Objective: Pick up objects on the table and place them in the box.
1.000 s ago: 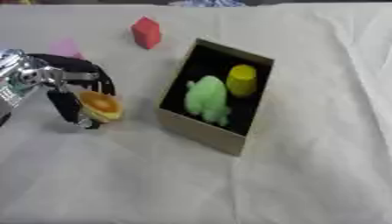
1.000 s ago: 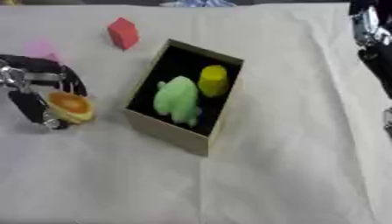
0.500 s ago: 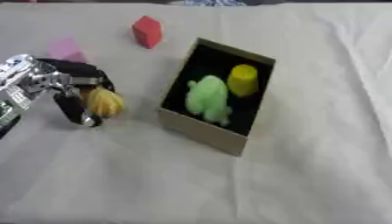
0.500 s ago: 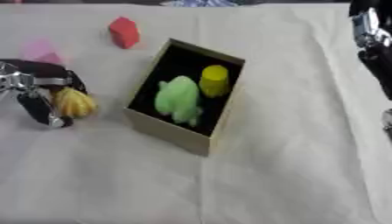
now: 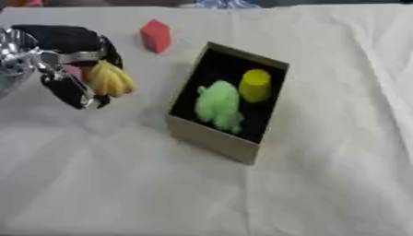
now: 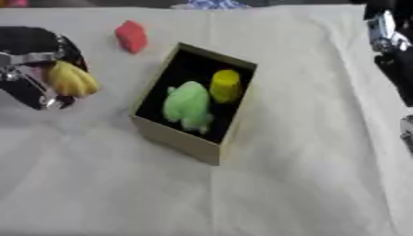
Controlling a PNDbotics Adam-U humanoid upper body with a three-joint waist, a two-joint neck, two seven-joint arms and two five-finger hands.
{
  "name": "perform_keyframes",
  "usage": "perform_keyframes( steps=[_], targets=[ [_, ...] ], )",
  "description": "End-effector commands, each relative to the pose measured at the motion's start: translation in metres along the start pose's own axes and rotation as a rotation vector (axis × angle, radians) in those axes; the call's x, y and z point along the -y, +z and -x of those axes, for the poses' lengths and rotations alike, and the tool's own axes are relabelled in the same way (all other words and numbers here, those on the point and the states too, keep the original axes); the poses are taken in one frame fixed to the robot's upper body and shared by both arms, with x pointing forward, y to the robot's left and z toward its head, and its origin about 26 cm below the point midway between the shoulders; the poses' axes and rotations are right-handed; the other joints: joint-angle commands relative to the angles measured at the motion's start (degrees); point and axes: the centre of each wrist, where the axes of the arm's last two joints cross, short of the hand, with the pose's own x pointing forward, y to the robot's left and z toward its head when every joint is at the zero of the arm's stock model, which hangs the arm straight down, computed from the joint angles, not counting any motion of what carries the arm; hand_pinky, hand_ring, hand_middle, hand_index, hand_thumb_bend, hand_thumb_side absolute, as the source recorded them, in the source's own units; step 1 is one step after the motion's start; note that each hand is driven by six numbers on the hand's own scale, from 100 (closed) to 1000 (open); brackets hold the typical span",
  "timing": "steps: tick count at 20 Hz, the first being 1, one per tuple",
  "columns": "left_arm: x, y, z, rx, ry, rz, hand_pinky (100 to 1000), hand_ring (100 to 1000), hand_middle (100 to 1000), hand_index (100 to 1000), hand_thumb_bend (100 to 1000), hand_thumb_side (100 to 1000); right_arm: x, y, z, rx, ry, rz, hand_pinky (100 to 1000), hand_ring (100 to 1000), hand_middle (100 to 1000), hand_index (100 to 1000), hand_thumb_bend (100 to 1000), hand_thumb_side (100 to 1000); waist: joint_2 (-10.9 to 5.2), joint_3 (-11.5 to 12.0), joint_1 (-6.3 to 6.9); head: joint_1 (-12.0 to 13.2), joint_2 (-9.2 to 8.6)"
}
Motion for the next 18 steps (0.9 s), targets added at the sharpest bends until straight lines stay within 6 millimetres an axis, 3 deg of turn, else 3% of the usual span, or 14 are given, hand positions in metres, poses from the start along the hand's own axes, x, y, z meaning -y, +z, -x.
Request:
perform_keyframes(
  steps=[1, 5, 10, 18],
  targets=[
    [-0.026, 0.011, -0.008, 0.022, -0.022, -0.072, 707, 631, 575, 675, 241, 100, 0.005, -0.003, -0.006, 0.023, 0.012, 0.002, 1000, 760, 766, 838, 100, 524, -1.56, 0.02, 0.19, -0.3, -0.21],
    [-0.051, -0.004, -0.034, 0.126, 0.006, -0.133, 701, 625, 569, 675, 231, 105, 0.004, -0.003, -0.006, 0.02, 0.007, -0.001, 1000, 760, 766, 837, 100, 524, -2.16, -0.05, 0.46, -0.66, 0.02],
    [-0.072, -0.039, -0.06, 0.204, 0.047, -0.163, 694, 620, 563, 675, 225, 124, 0.004, -0.003, -0.006, 0.02, 0.008, -0.008, 1000, 761, 766, 836, 100, 523, -2.42, -0.49, 0.68, -0.39, 0.33],
    [-0.061, -0.097, -0.067, 0.201, 0.139, -0.134, 686, 617, 558, 676, 223, 163, 0.003, -0.004, -0.006, 0.029, 0.002, -0.02, 1000, 760, 766, 836, 100, 523, -1.74, -1.25, 0.6, -0.08, -0.07]
  ],
)
